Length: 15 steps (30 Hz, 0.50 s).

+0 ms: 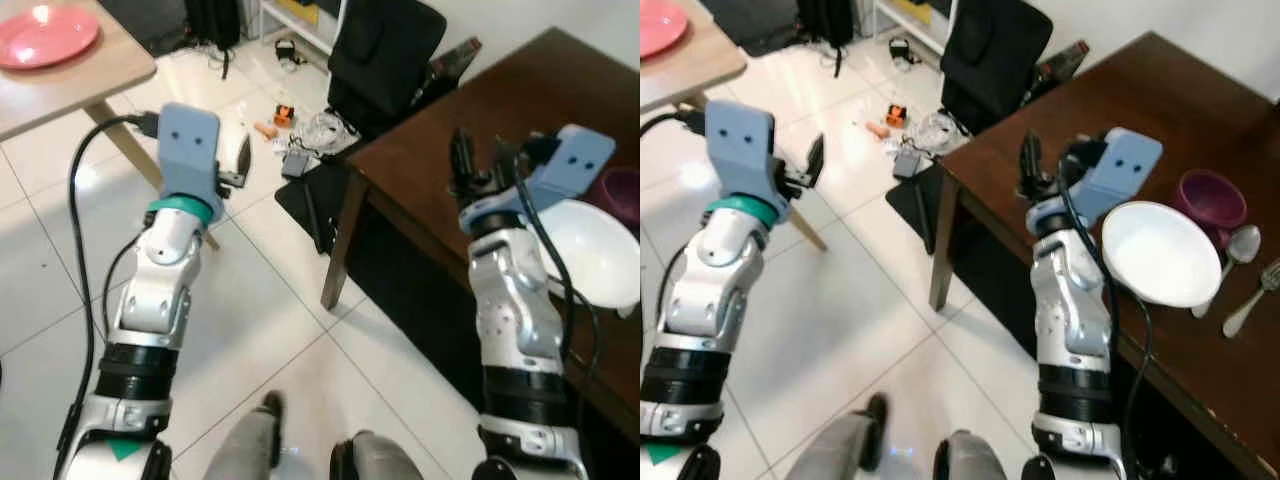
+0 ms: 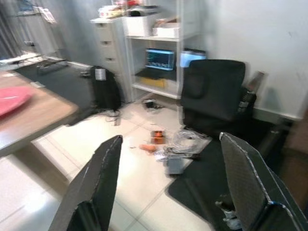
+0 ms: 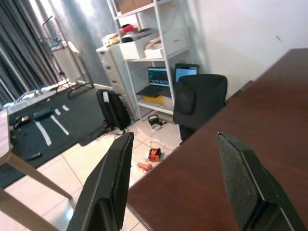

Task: Setting the table

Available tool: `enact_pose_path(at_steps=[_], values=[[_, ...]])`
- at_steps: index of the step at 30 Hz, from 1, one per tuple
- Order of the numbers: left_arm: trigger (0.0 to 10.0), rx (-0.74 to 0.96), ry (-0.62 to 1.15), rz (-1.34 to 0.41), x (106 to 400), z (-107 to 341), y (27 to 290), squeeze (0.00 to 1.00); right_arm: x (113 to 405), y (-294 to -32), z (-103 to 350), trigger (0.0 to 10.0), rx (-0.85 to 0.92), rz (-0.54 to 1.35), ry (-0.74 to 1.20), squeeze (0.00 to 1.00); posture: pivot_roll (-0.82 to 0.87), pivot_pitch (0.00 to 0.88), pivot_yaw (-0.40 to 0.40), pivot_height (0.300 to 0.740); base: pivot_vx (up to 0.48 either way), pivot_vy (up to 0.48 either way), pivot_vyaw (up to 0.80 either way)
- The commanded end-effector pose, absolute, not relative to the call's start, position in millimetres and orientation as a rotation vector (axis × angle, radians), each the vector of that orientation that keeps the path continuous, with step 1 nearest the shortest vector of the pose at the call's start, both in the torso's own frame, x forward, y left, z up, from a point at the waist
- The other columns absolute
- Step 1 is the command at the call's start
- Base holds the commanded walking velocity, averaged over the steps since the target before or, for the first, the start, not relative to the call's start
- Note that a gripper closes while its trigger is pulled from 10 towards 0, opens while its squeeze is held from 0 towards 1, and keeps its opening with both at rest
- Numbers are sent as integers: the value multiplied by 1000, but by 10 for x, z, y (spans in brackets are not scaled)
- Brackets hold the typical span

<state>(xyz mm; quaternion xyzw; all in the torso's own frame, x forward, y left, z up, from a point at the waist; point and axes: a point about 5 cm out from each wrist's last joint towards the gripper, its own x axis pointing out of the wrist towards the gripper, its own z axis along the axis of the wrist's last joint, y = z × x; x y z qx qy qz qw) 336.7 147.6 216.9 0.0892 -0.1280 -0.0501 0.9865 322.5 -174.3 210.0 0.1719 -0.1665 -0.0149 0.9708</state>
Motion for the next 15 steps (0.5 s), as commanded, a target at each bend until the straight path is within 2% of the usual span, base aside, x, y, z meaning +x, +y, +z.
enact_pose_path(at_steps=[1,15], values=[[10000,182,-235,-98,3368,2116,1467,0,3209,-1753,2047,10000,342,-34,-316,0,72,84,0,740,0,0,788],[10000,182,-237,-91,3376,2122,1457,0,3201,-1754,2046,10000,339,-30,-313,0,69,86,-2,740,0,0,788]])
